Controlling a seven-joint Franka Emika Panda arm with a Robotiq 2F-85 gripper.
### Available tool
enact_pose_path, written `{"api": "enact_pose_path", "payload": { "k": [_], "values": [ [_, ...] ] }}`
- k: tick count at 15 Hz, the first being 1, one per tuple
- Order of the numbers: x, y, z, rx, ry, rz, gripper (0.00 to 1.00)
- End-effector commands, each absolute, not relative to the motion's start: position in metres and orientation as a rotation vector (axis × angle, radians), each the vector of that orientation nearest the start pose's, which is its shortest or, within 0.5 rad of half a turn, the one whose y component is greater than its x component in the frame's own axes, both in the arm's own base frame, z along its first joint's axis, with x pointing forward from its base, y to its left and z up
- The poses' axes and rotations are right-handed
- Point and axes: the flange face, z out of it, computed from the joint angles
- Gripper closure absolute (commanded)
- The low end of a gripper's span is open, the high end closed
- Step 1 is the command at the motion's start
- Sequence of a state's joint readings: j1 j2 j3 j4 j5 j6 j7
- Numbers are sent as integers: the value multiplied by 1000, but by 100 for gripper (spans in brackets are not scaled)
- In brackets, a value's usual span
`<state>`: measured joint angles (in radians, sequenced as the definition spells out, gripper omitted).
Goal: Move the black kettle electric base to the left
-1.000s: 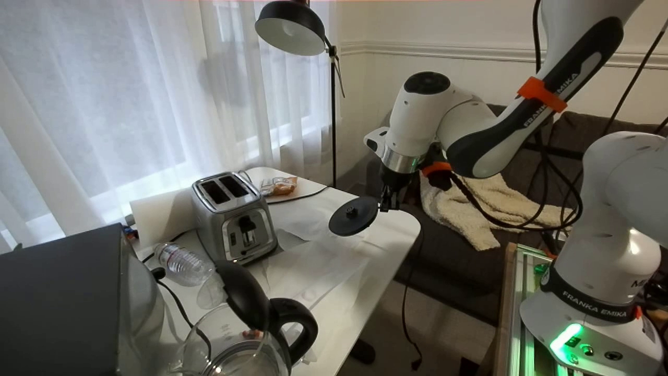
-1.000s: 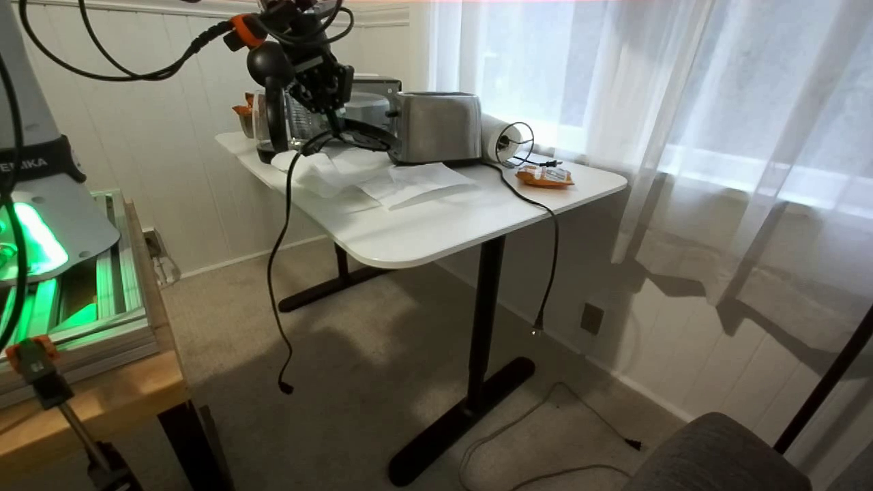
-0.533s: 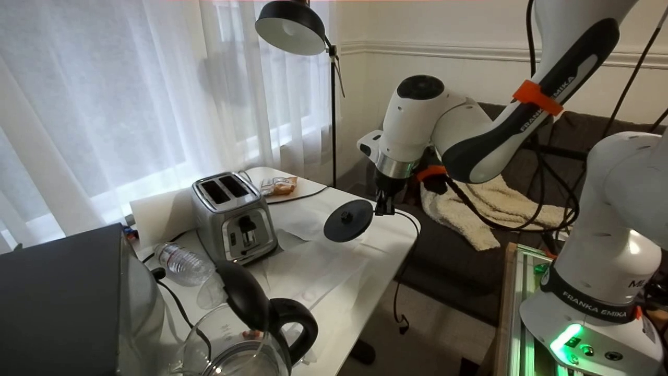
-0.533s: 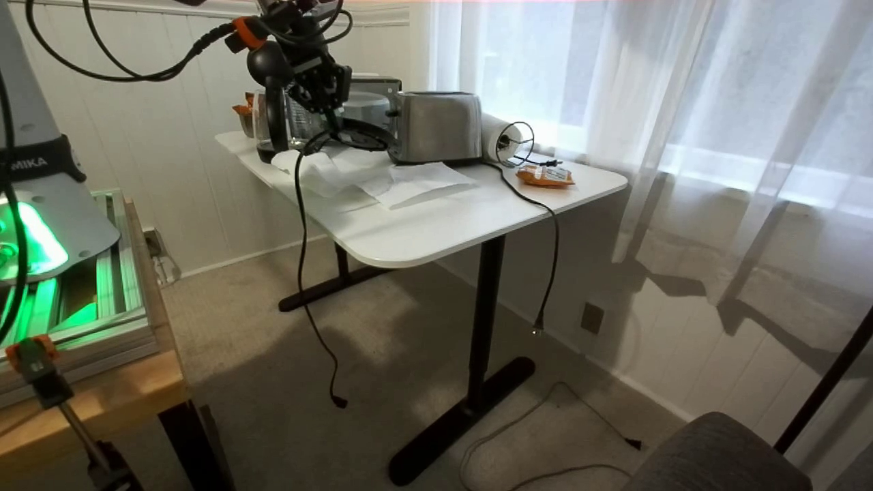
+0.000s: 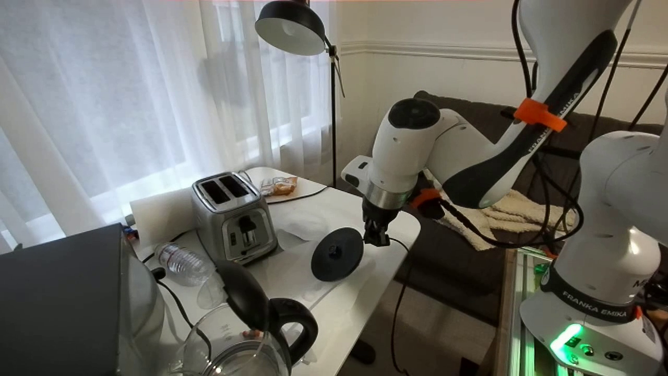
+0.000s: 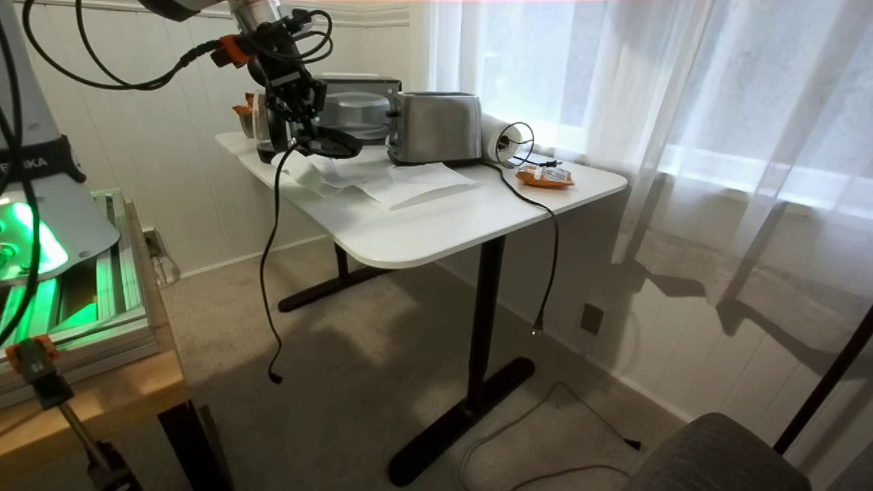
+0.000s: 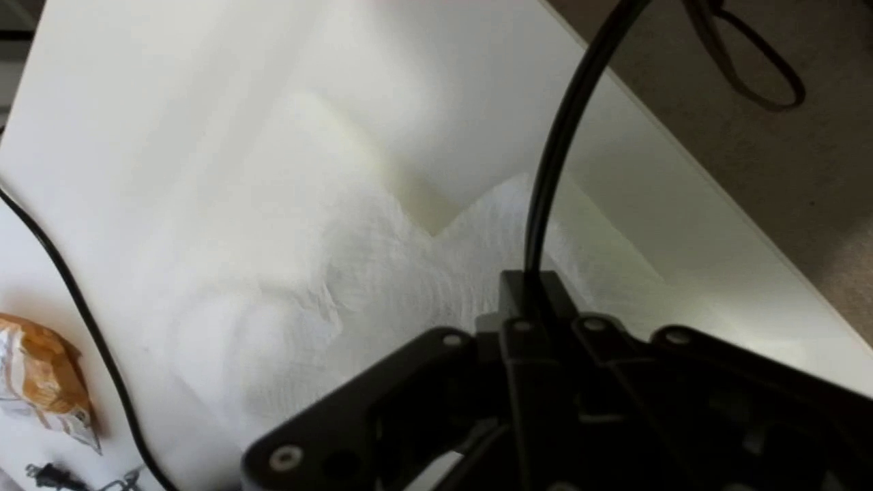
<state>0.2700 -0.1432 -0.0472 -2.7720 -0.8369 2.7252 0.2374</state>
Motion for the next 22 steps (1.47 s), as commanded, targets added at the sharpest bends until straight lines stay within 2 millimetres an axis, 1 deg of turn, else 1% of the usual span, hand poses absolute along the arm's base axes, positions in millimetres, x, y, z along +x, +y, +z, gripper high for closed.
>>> {"api": "enact_pose_path", "payload": {
  "k": [1,5,8,11,13,17,22],
  "values": [
    [375,132,264,-3167,-1372,-410,98],
    [396,136,269,-3141,-1438,-532,98],
    [414,143,267,-3067,-1511,-610,98],
    [431,152,259,-3012,-1576,-636,98],
    [441,157,249,-2986,-1602,-632,98],
    [459,167,233,-2954,-1599,-645,98],
    [480,179,219,-2948,-1581,-707,98]
  ]
}}
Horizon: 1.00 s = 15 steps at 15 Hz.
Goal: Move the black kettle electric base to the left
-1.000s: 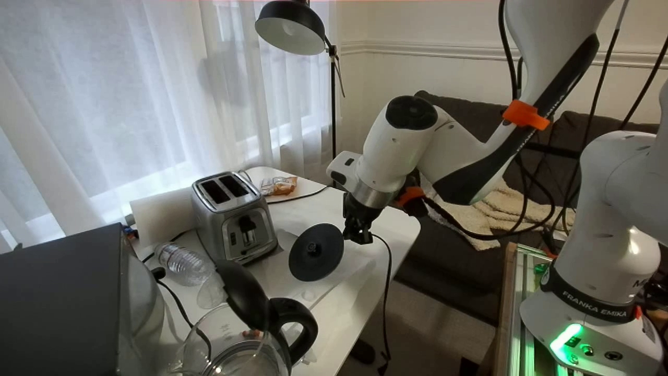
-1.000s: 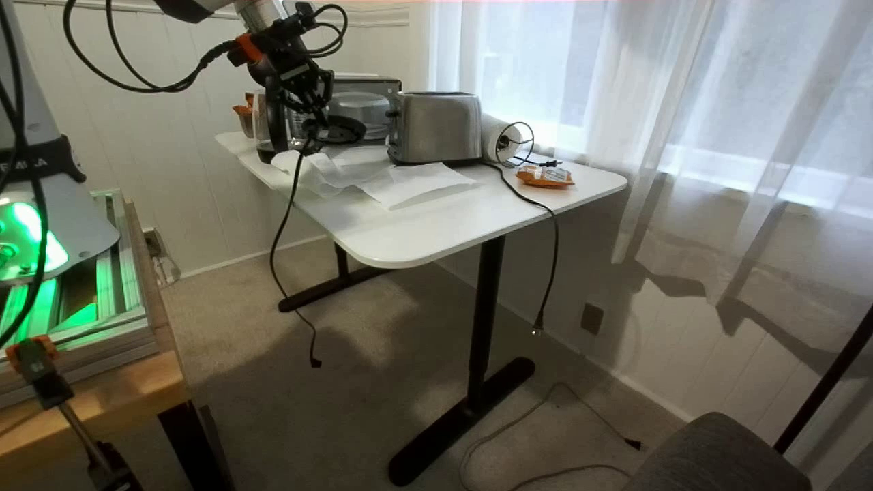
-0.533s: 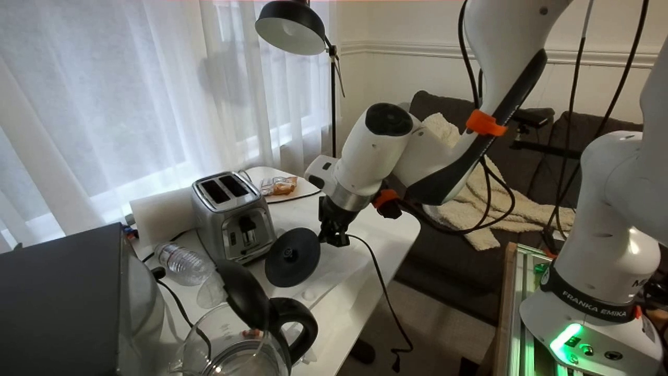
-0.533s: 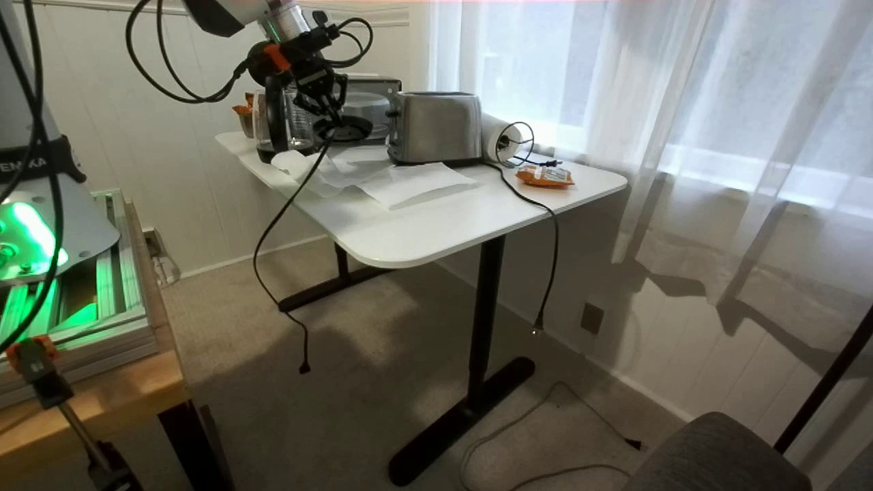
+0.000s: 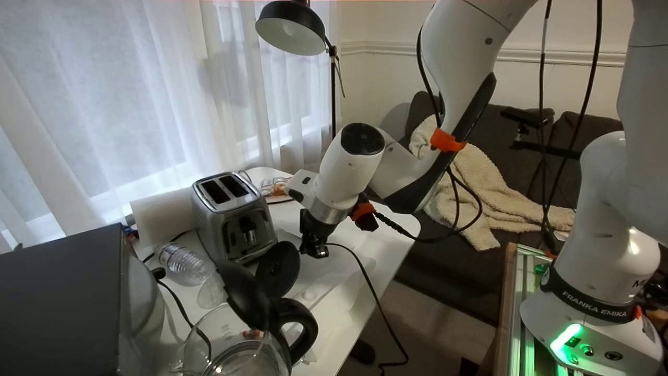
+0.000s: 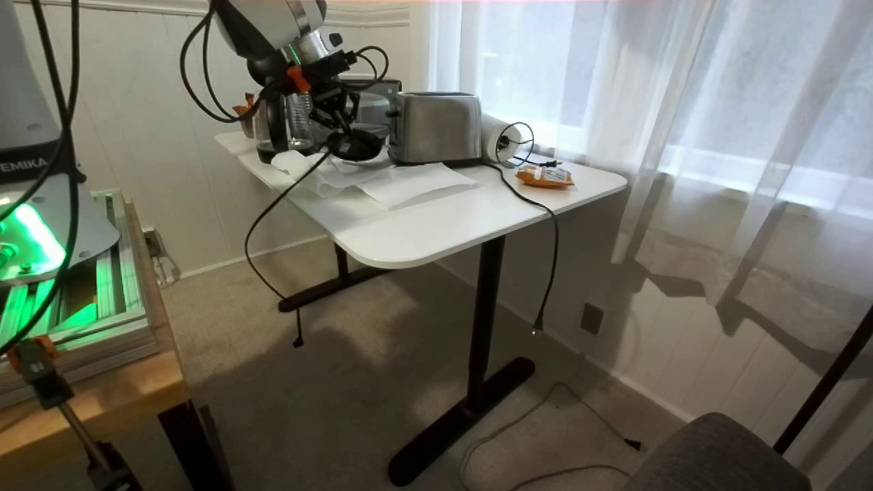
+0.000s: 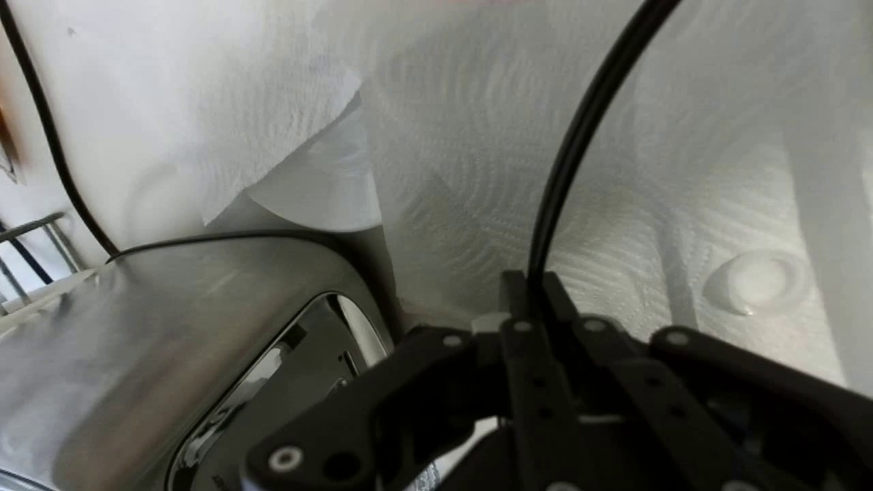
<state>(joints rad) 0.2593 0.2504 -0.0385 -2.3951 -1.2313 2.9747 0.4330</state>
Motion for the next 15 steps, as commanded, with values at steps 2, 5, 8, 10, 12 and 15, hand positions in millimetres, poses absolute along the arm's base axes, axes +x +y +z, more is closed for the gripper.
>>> {"api": "enact_pose_path", "payload": {
  "k": [2,5,8,10,12,15],
  "values": [
    [489,183,212,-2948,-1572,-731,98],
    [498,192,198,-2910,-1589,-750,98],
    [504,200,180,-2870,-1620,-739,98],
    [506,204,167,-2851,-1643,-712,98],
    [507,206,156,-2836,-1669,-684,98],
    [504,217,144,-2789,-1750,-649,98]
  ]
}}
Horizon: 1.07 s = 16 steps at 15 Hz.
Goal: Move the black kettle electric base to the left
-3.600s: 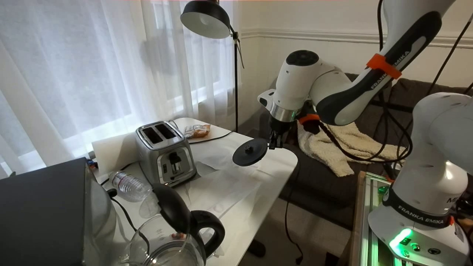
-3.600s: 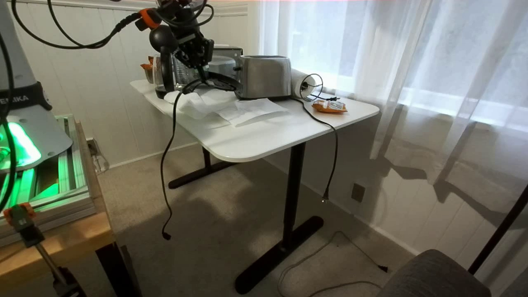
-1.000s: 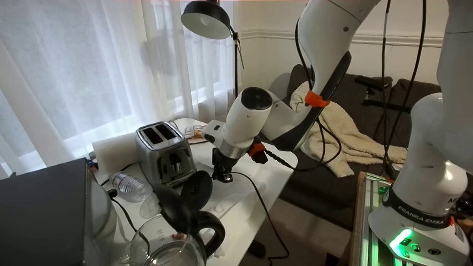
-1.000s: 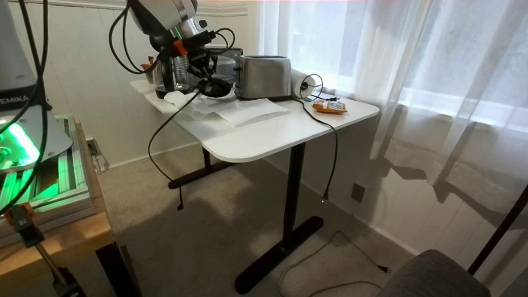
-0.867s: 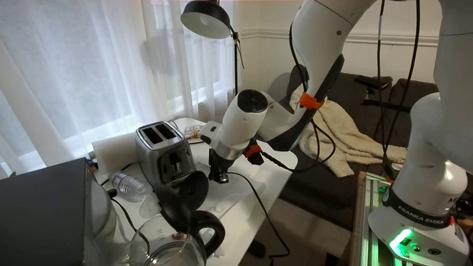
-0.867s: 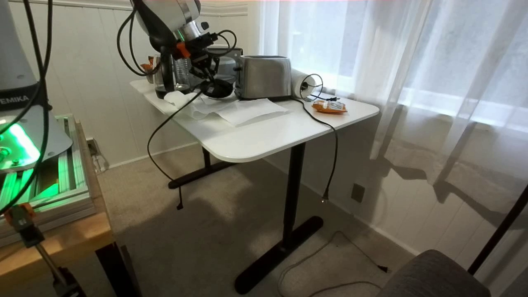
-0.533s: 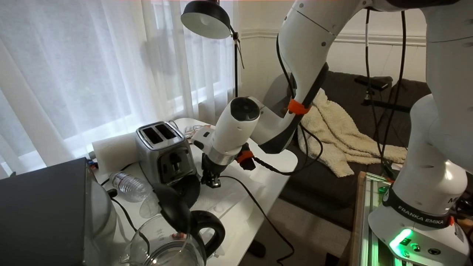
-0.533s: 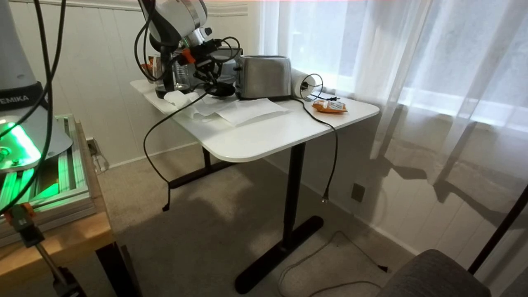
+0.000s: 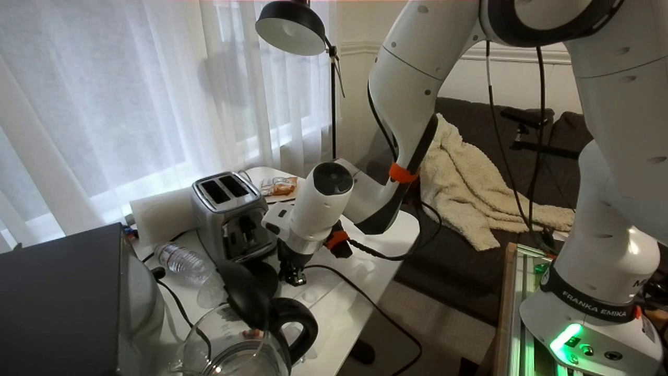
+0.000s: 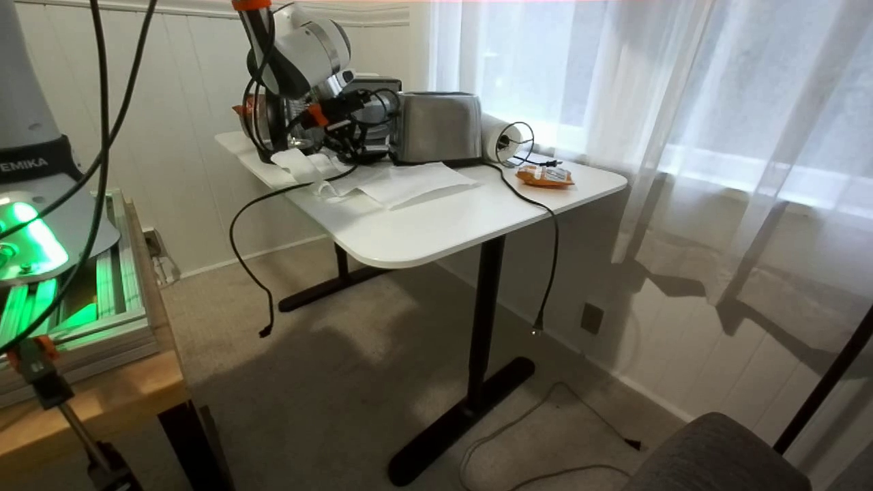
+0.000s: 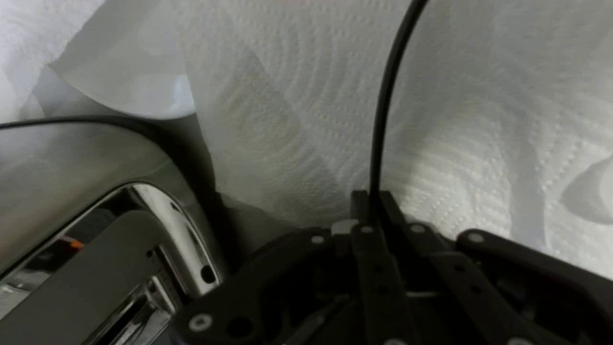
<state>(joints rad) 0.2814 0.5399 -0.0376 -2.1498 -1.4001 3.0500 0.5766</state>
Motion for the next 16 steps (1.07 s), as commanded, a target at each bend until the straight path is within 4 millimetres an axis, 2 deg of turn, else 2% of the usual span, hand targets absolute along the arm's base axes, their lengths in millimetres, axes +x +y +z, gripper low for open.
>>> {"api": "enact_pose_path", "payload": {
  "k": [1,5,10,11,16],
  "values": [
    [504,220,140,-2780,-1781,-639,98],
    [508,229,141,-2730,-1867,-648,98],
    [514,229,148,-2708,-1928,-655,98],
    [514,229,148,-2703,-1933,-652,74],
    [511,230,151,-2680,-1960,-644,41]
  ]
}}
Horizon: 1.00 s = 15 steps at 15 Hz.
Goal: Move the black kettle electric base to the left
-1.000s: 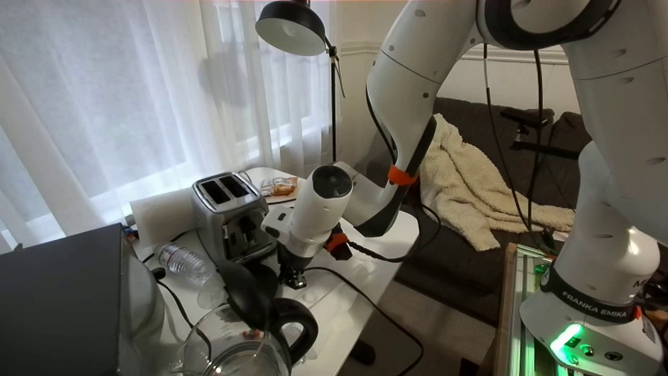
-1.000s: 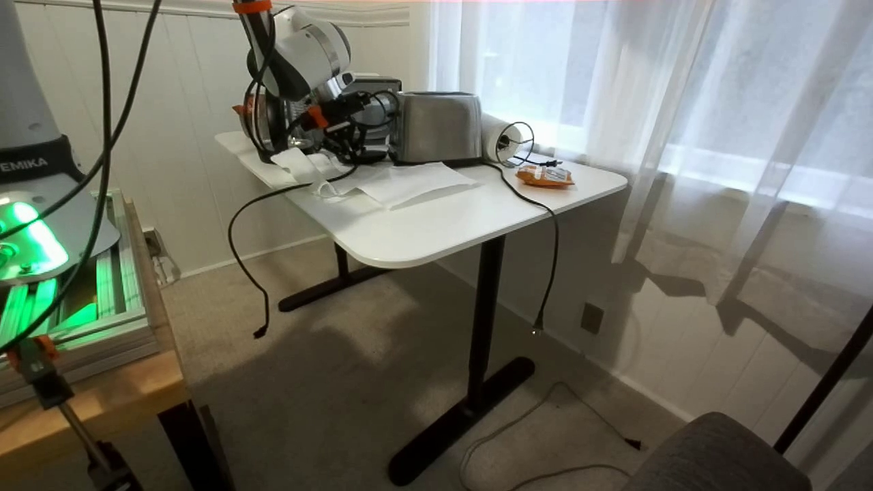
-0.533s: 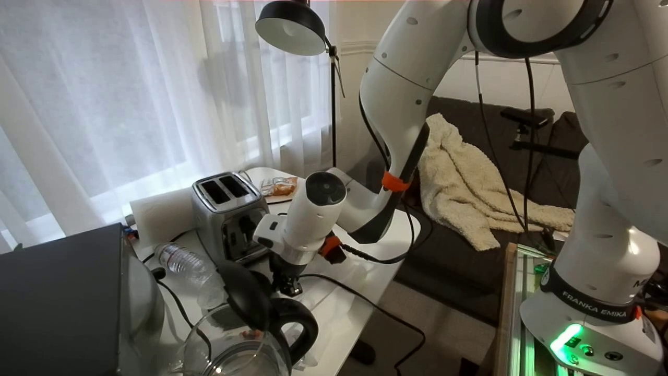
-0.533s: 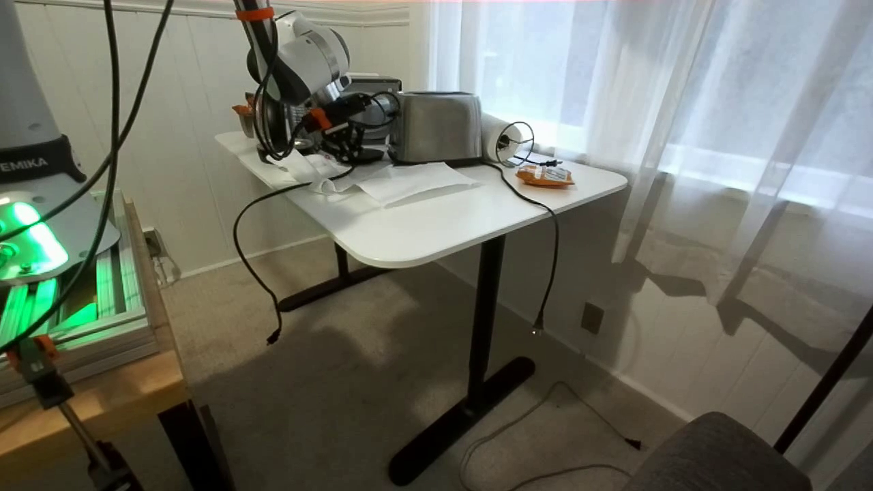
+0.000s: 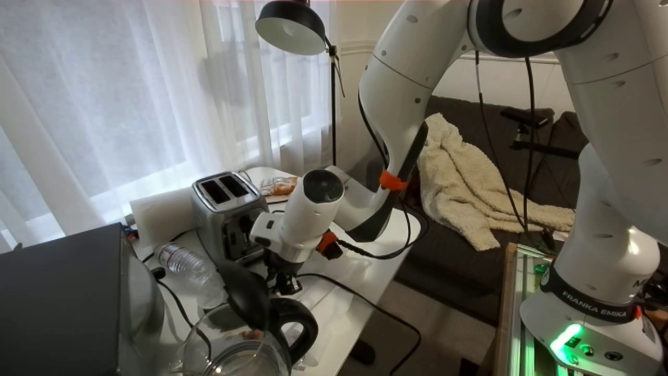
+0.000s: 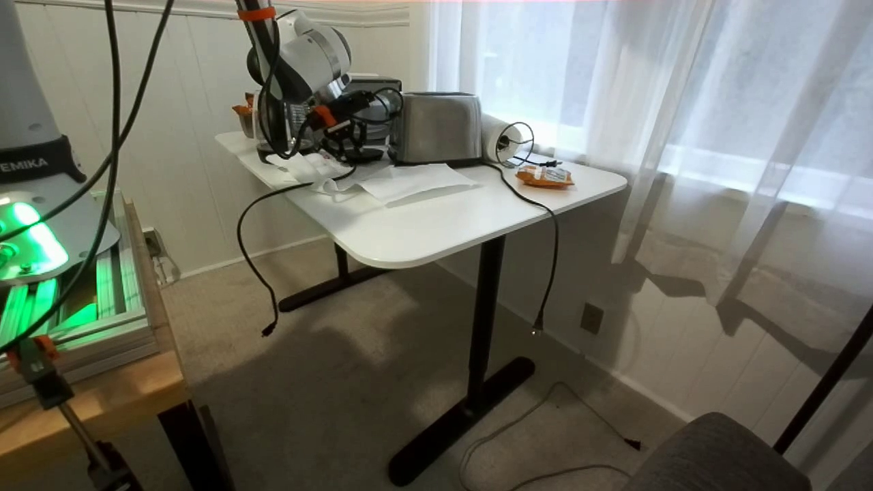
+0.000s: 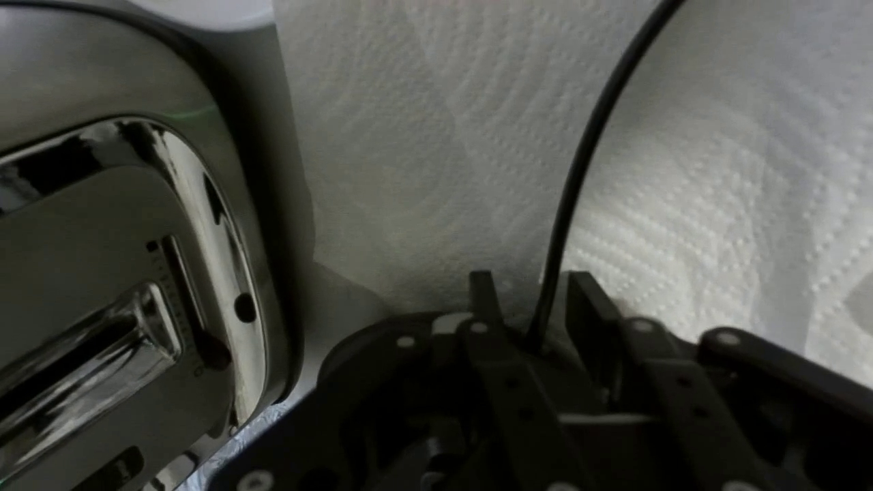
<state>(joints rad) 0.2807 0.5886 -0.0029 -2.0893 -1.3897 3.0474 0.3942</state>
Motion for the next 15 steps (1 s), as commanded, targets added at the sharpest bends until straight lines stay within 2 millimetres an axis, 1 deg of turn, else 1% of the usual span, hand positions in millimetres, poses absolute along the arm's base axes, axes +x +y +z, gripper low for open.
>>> {"api": "enact_pose_path", "payload": {
  "k": [1,4,5,6,7,10,13,15],
  "values": [
    [510,230,152,-2681,-1962,-643,35],
    [504,232,161,-2694,-1951,-639,14],
    [502,232,166,-2706,-1940,-640,6],
    [501,231,173,-2723,-1926,-647,2],
    [498,230,178,-2737,-1904,-647,0],
    [488,229,193,-2771,-1799,-636,0],
    [478,229,214,-2781,-1683,-681,0],
    [469,229,230,-2790,-1662,-710,0]
  ]
}}
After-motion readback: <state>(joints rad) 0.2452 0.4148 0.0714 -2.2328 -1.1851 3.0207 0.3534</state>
